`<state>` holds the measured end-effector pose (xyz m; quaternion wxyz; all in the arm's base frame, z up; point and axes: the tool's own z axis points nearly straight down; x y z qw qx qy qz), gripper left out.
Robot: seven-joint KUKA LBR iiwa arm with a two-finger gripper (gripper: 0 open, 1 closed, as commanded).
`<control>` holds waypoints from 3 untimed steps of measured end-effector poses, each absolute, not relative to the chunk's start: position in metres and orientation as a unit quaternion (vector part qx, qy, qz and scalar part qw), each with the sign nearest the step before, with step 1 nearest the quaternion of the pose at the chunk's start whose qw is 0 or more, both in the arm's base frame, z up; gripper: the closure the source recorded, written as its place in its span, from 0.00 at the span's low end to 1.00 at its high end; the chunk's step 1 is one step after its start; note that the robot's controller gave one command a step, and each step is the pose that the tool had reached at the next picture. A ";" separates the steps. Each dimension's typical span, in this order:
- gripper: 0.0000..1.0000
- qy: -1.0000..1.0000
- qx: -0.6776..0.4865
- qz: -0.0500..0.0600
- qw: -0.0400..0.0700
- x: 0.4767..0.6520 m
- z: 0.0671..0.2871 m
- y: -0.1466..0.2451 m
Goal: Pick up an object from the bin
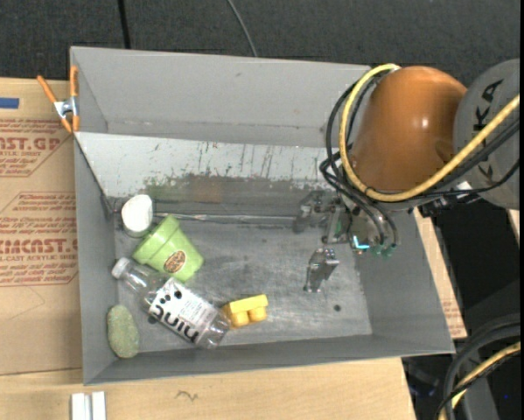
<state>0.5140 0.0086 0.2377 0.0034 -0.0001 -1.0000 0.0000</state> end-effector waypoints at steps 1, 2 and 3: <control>0.00 -1.000 0.000 0.000 -0.001 0.516 0.242 0.009; 0.00 -1.000 0.029 0.000 -0.003 0.502 0.171 0.033; 0.00 -0.981 0.194 0.000 0.000 0.506 0.155 0.060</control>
Offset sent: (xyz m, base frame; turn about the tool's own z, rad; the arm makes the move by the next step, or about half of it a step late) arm -0.0333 0.0571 -0.1677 -0.1409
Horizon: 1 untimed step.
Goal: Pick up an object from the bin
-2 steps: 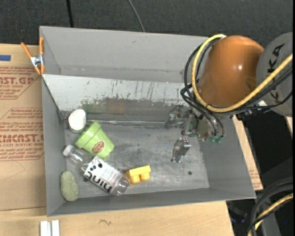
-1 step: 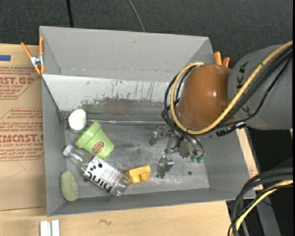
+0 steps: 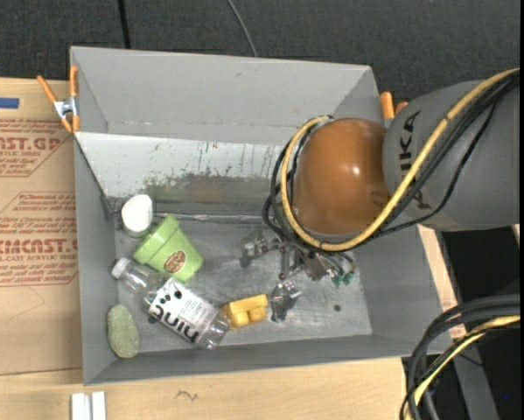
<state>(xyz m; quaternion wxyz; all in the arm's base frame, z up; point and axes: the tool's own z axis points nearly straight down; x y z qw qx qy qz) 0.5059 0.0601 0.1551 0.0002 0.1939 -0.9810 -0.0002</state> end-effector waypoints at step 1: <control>0.00 -0.993 0.119 -0.001 -0.001 0.490 0.127 0.067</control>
Offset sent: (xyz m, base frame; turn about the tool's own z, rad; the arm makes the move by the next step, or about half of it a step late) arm -0.0232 0.0038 -0.0851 -0.0356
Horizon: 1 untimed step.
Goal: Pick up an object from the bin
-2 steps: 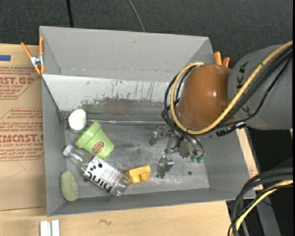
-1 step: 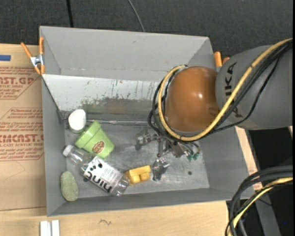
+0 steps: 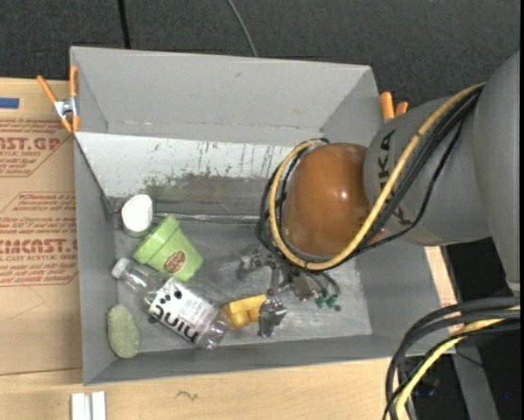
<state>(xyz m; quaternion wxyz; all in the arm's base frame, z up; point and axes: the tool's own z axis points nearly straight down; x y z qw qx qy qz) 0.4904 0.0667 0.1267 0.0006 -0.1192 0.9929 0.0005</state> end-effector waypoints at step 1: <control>0.00 0.983 -0.184 0.000 0.000 0.485 0.085 0.065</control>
Offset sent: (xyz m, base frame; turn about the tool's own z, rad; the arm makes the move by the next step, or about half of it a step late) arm -0.0116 0.0083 -0.0567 0.0069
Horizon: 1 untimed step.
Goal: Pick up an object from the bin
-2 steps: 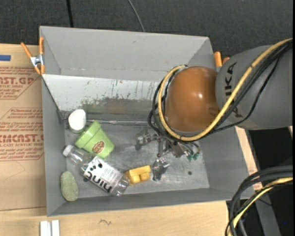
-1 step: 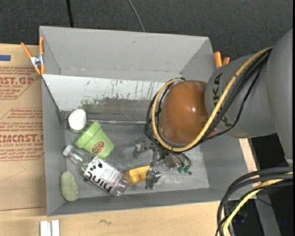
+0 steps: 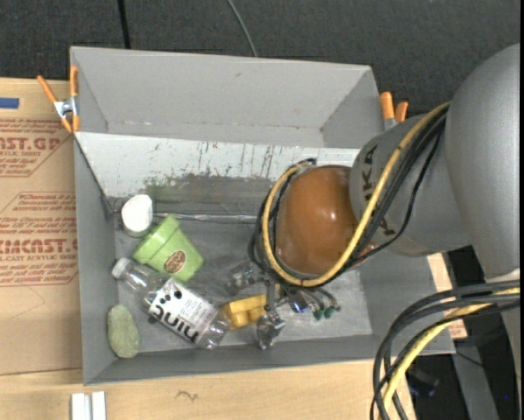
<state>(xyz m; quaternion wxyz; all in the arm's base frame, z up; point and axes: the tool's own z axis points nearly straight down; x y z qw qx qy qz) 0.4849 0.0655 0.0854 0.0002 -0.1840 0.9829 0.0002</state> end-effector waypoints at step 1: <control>1.00 0.993 -0.115 -0.002 0.002 0.482 0.076 0.073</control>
Offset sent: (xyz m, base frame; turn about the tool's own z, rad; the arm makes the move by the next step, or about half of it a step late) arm 0.0000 0.0000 0.0000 0.0000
